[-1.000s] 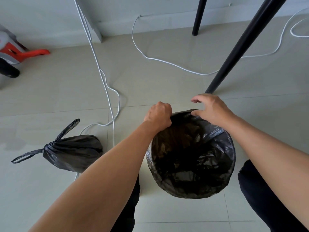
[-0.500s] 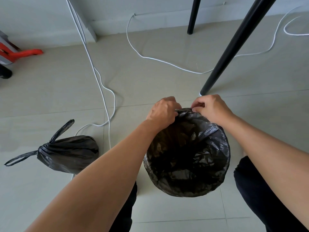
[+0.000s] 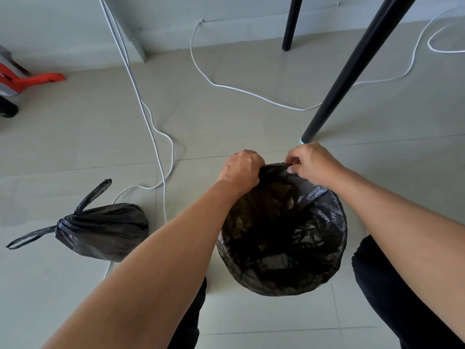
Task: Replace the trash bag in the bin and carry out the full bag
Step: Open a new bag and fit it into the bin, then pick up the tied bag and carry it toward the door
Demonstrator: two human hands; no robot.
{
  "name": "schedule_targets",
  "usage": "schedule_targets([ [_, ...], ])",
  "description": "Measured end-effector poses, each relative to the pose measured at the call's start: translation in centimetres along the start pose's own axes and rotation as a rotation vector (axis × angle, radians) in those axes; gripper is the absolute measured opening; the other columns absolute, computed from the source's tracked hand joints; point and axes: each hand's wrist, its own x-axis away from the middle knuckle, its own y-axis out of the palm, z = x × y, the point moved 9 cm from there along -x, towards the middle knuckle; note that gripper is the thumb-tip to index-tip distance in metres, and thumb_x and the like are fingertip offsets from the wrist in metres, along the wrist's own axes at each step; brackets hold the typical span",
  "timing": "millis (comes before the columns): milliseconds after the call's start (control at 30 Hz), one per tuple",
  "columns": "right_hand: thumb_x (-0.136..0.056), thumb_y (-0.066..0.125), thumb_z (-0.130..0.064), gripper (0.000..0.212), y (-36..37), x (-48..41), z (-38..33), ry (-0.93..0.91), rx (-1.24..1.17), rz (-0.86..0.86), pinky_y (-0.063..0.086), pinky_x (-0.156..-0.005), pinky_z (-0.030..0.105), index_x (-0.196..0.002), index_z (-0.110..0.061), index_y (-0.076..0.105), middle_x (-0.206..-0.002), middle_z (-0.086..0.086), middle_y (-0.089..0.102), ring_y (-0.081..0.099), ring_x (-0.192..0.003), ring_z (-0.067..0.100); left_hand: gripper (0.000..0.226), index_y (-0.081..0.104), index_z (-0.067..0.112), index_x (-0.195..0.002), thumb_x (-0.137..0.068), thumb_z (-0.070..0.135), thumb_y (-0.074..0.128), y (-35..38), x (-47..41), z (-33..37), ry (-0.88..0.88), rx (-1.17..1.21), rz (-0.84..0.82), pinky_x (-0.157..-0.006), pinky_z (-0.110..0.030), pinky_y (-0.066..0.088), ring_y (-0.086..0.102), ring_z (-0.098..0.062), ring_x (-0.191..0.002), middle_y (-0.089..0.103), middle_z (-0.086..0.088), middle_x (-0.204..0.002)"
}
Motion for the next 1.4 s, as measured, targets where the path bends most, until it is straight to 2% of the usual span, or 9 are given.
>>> schedule_targets([
  [167,-0.084,0.073,-0.014,0.008,-0.8,-1.1,-0.6,-0.014,0.051,0.03,0.052,-0.071,0.029,-0.092,-0.017,0.072,-0.083,0.002,0.063,0.063,-0.078,0.022,0.022,0.07,0.011,-0.094,-0.081,0.0,0.055,-0.4,-0.4,-0.5,-0.034,0.008,0.036,-0.061,-0.03,0.038,0.059,-0.027,-0.08,0.059,-0.004,-0.087],
  [267,-0.085,0.072,-0.015,0.007,-1.3,-1.4,-0.3,0.003,0.062,0.047,0.051,-0.073,0.03,-0.091,-0.017,0.071,-0.086,0.004,0.064,0.063,-0.081,0.024,0.011,0.055,0.01,-0.076,-0.079,-0.001,0.055,-0.8,-0.4,-0.7,-0.054,0.022,0.029,-0.06,-0.03,0.035,0.054,-0.025,-0.074,0.049,-0.002,-0.079],
  [333,-0.084,0.074,-0.019,0.016,-2.0,-1.4,0.1,0.021,0.045,0.038,0.053,-0.08,0.033,-0.099,-0.017,0.07,-0.095,0.004,0.067,0.064,-0.091,0.025,0.019,0.046,0.015,-0.075,-0.078,0.0,0.057,-1.2,0.0,-1.0,-0.051,0.034,0.022,-0.061,-0.031,0.034,0.052,-0.024,-0.076,0.047,-0.002,-0.079],
  [467,-0.085,0.071,-0.031,0.042,-4.3,-0.4,-0.3,0.005,0.053,0.018,0.045,-0.099,0.036,-0.125,-0.021,0.061,-0.127,0.002,0.063,0.057,-0.117,0.023,0.019,0.058,0.009,-0.101,-0.082,0.011,0.062,-2.1,1.2,-1.7,-0.054,0.001,0.003,-0.071,-0.033,0.042,0.055,-0.028,-0.096,0.058,-0.007,-0.098],
  [533,-0.087,0.068,-0.032,0.043,-5.9,0.5,-0.8,0.011,0.085,0.011,0.044,-0.1,0.037,-0.127,-0.024,0.059,-0.131,0.004,0.061,0.056,-0.119,0.025,0.035,0.058,0.012,-0.118,-0.084,0.018,0.064,-3.0,2.1,-1.7,-0.071,-0.028,-0.03,-0.082,-0.037,0.046,0.054,-0.028,-0.106,0.06,-0.008,-0.11],
  [667,-0.089,0.064,-0.036,0.046,-9.6,3.4,-2.6,0.044,0.167,-0.028,0.046,-0.098,0.039,-0.133,-0.029,0.053,-0.137,0.009,0.056,0.055,-0.119,0.029,0.046,0.056,0.013,-0.126,-0.084,0.027,0.066,-6.7,4.5,-0.8,-0.082,-0.094,-0.053,-0.091,-0.039,0.047,0.054,-0.029,-0.113,0.06,-0.008,-0.119],
  [933,-0.088,0.063,-0.041,0.058,-15.3,11.8,-11.4,-0.049,0.297,-0.024,0.039,-0.099,0.037,-0.141,-0.032,0.042,-0.141,0.009,0.049,0.045,-0.129,0.027,0.046,0.057,0.014,-0.123,-0.081,0.031,0.066,-16.2,12.0,2.3,-0.136,-0.177,-0.002,-0.089,-0.038,0.046,0.055,-0.029,-0.112,0.06,-0.007,-0.114],
  [1100,-0.087,0.064,-0.044,0.065,-18.3,17.4,-17.1,-0.117,0.349,0.025,0.039,-0.106,0.044,-0.144,-0.03,0.037,-0.145,0.008,0.045,0.042,-0.132,0.027,0.05,0.056,0.014,-0.126,-0.081,0.033,0.067,-21.6,17.5,3.6,-0.159,-0.208,0.077,-0.093,-0.038,0.047,0.055,-0.029,-0.114,0.06,-0.007,-0.118],
  [1400,-0.087,0.062,-0.044,0.069,-21.2,26.2,-27.9,-0.256,0.478,0.118,0.031,-0.113,0.04,-0.148,-0.025,0.034,-0.152,0.003,0.039,0.031,-0.14,0.023,0.052,0.055,0.017,-0.124,-0.078,0.039,0.068,-29.3,28.9,1.3,-0.253,-0.211,0.216,-0.091,-0.037,0.046,0.054,-0.029,-0.115,0.058,-0.007,-0.125],
])
